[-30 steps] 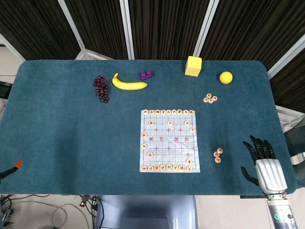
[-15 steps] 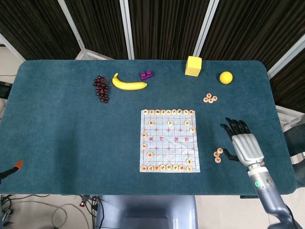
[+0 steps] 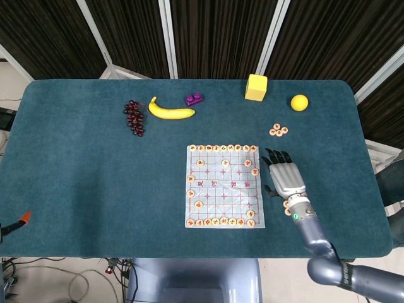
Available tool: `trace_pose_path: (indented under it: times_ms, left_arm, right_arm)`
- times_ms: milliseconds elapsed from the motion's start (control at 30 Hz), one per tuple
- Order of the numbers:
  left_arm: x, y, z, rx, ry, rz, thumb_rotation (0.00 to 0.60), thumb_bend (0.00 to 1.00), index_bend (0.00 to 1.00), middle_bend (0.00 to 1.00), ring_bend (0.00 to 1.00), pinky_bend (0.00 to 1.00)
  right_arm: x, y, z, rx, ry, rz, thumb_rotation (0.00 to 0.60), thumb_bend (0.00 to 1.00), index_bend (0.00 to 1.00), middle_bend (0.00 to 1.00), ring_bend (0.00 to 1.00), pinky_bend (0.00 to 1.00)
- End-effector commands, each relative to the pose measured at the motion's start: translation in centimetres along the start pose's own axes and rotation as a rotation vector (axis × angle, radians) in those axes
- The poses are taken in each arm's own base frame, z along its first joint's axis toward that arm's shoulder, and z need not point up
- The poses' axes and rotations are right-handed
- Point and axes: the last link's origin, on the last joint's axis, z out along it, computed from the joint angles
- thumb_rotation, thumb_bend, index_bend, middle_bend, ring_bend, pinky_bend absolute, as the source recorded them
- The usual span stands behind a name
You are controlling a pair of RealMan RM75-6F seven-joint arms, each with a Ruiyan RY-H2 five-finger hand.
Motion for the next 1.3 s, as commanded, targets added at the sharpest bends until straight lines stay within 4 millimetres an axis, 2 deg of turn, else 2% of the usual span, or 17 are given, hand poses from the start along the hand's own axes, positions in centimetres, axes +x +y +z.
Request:
trace_pose_path:
  times_ms: [33,400,667,833,1300]
  left_arm:
    - [0.0,-0.1,0.0,0.002,0.002,-0.001,0.6,0.04,0.05,0.0,0.0,0.07]
    - [0.0,-0.2,0.1,0.007,-0.001,-0.002,0.6,0.04,0.05,0.0,0.0,0.07]
    - [0.0,-0.2,0.2,0.01,0.0,-0.002,0.6,0.04,0.05,0.0,0.0,0.07]
    - [0.0,-0.3,0.3,0.012,-0.001,-0.001,0.6,0.04,0.05,0.0,0.0,0.07]
    - [0.0,-0.3,0.2,0.012,0.001,0.0,0.6,0.04,0.05,0.0,0.0,0.07]
  right_arm:
    - [-0.8,-0.9,1.5,-0.024,-0.019,-0.003,0.6,0.41,0.22,0.0,0.0,0.05]
    - [-2.2,-2.2,4.0,-0.088,-0.044,-0.021,0.6,0.41,0.27,0.0,0.0,0.05]
    - [-3.1,-2.3,5.2,-0.127,-0.061,-0.028,0.6,0.41,0.31,0.0,0.0,0.05]
    - [-3.3,-2.2,5.7,-0.145,-0.058,-0.023,0.6,0.41,0.38,0.0,0.0,0.05]
    - [-3.8,-2.7,6.3,-0.148,-0.067,-0.024,0.6,0.41,0.41,0.0,0.0,0.05]
